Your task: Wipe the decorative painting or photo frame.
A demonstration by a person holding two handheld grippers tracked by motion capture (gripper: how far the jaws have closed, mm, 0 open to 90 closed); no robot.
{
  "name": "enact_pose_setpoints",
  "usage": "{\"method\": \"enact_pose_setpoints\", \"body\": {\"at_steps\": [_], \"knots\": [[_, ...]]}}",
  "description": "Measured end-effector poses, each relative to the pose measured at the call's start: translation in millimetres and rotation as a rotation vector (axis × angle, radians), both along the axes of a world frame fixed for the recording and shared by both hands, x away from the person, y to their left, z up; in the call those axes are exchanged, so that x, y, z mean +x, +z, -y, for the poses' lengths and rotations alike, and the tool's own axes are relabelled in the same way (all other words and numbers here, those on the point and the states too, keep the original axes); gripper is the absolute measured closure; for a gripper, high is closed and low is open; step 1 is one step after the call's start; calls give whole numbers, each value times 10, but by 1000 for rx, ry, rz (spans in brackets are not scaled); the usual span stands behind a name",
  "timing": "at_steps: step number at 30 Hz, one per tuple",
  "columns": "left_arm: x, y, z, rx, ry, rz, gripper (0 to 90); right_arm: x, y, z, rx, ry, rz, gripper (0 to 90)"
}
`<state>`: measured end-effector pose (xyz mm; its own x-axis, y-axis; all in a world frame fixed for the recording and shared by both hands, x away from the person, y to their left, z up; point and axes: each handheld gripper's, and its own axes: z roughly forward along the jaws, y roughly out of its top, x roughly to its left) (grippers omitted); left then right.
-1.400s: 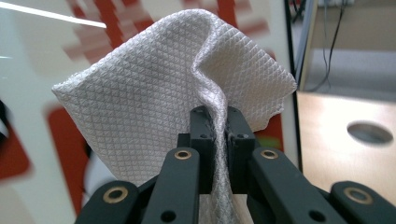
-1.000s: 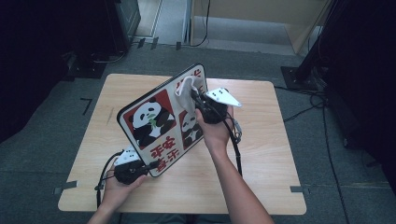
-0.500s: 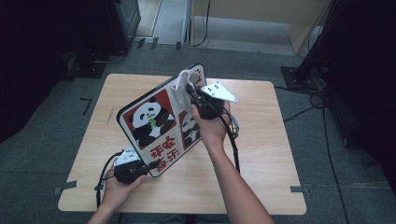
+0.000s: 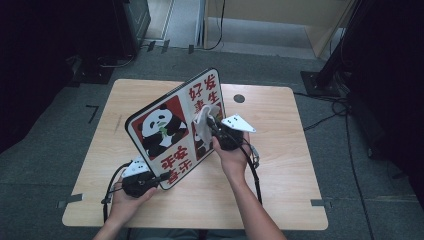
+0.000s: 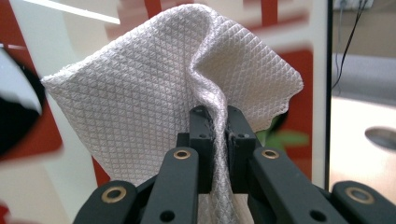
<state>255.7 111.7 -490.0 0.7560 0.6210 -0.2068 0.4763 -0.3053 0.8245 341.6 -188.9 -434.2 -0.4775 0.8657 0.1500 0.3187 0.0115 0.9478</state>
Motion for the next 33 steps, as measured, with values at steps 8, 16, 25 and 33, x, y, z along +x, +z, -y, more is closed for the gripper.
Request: {"method": "enact_pose_setpoints", "body": {"at_steps": [8,16,25,33], "knots": [[10,1,-6,2,-7,0,807,-112,-351,45,-33,-1,-69,838],[14,5,-5,3,-8,-3,807,-141,-545,76,-64,-16,-174,843],[18,5,-2,5,-8,0,806,-92,-382,36,-65,-14,-151,845],[40,7,-14,6,-15,-3,807,-58,-26,-43,-27,10,-74,844]]}}
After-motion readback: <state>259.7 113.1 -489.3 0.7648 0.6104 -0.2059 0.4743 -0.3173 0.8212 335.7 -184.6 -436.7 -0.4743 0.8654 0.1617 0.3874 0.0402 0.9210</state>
